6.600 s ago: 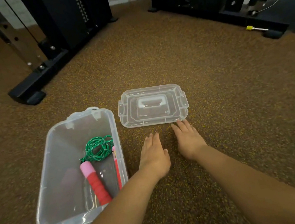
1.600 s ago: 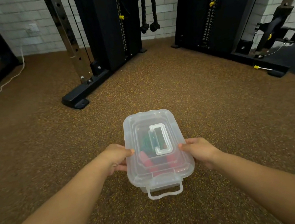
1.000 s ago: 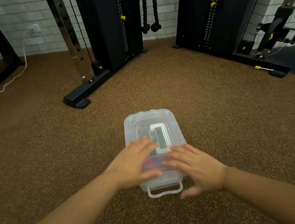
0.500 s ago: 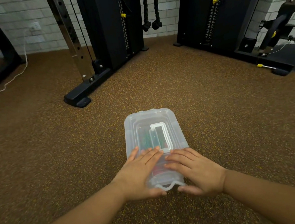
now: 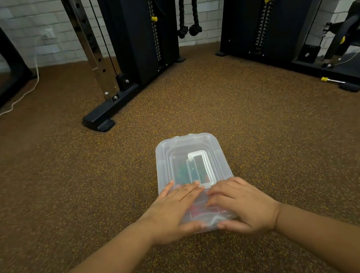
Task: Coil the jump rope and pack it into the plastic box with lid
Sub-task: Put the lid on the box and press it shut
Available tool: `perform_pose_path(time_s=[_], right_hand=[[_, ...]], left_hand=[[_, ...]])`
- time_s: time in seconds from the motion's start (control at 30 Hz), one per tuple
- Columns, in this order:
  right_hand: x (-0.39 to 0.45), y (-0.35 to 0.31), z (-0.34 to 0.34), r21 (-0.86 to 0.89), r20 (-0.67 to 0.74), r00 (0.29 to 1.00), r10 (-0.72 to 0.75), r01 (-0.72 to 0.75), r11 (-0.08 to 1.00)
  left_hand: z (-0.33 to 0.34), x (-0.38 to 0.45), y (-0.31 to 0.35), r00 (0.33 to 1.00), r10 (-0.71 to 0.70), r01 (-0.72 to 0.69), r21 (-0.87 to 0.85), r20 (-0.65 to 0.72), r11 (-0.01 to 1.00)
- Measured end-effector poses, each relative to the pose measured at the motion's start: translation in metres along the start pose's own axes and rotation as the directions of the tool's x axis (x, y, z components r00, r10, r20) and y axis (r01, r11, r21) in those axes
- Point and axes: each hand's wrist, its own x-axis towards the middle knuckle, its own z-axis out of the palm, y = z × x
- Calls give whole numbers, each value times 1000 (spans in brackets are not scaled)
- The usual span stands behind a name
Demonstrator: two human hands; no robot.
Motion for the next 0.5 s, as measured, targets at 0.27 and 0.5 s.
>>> perform_pose_path(time_s=[0.27,0.5], right_hand=[[48,14,-9,127,-122,914,387,-372,919],[89,23,6,134,-50,888,458,-448,884]], left_hand=[[-22,48,-20,836,-379,212,-405,-397,890],[-24,98,-43,837,-483,373,-377,-257,848]])
